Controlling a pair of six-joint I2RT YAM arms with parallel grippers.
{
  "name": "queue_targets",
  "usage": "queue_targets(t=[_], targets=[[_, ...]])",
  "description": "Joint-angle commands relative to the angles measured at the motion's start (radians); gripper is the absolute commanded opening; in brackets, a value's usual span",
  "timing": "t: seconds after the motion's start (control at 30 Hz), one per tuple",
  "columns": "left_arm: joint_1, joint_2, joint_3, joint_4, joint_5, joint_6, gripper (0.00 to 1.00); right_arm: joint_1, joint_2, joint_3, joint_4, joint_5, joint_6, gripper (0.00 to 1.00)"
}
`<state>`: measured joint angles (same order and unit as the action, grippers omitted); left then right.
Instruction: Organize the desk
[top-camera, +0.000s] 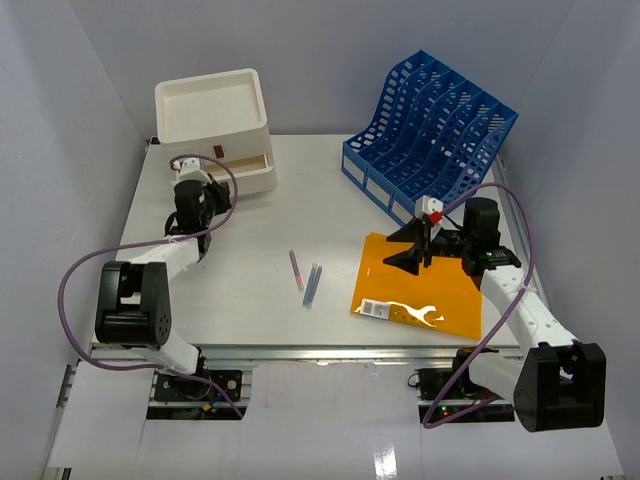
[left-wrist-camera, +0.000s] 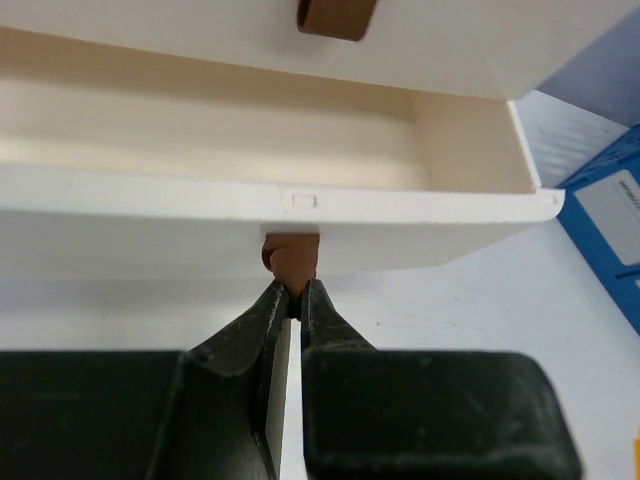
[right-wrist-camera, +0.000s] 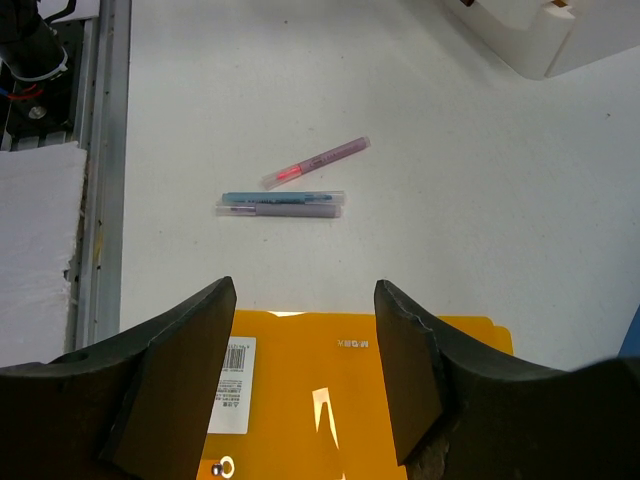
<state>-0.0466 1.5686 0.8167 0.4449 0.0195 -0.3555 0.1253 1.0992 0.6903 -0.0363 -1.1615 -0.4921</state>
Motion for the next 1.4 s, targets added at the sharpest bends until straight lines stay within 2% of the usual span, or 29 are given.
queue_targets(t=[0.0,0.13,0.2,0.23,0.27,0.3,0.43,0.53,0.7,0.83,1.0,1.23,1.37], targets=[[0.008,-0.160,-0.147,0.034,0.040,-0.063,0.00,-0.004,-0.017,0.033,-0.020,-0.010,-0.030,0.64],[0.008,-0.225,-0.236,0.037,0.042,-0.096,0.02,-0.004,-0.003,0.042,-0.052,-0.014,-0.058,0.64],[0.008,-0.244,-0.246,0.016,0.048,-0.106,0.18,-0.004,0.006,0.049,-0.076,-0.013,-0.081,0.65],[0.008,-0.249,-0.244,0.001,0.045,-0.114,0.31,-0.004,0.009,0.051,-0.082,-0.010,-0.087,0.65],[0.008,-0.254,-0.232,-0.033,0.038,-0.127,0.51,-0.004,0.012,0.054,-0.091,-0.005,-0.095,0.65],[0.008,-0.258,-0.217,-0.057,0.036,-0.132,0.65,-0.004,0.016,0.055,-0.096,-0.002,-0.101,0.65],[0.008,-0.286,-0.170,-0.146,0.087,-0.106,0.81,-0.004,0.021,0.055,-0.104,0.012,-0.114,0.65],[0.008,-0.344,-0.147,-0.227,0.154,-0.095,0.85,-0.004,0.029,0.059,-0.121,0.030,-0.135,0.67],[0.008,-0.460,-0.147,-0.393,0.246,-0.132,0.85,-0.005,0.046,0.073,-0.149,0.068,-0.155,0.67],[0.008,-0.580,-0.197,-0.505,0.327,-0.229,0.85,-0.007,0.055,0.080,-0.155,0.111,-0.152,0.69],[-0.004,-0.703,-0.293,-0.540,0.434,-0.316,0.86,-0.024,0.065,0.087,-0.157,0.135,-0.141,0.74],[-0.116,-0.781,-0.357,-0.565,0.415,-0.351,0.88,-0.090,0.107,0.099,-0.163,0.068,-0.116,0.77],[-0.188,-0.774,-0.368,-0.562,0.362,-0.352,0.89,-0.100,0.134,0.120,-0.181,0.152,-0.111,0.77]])
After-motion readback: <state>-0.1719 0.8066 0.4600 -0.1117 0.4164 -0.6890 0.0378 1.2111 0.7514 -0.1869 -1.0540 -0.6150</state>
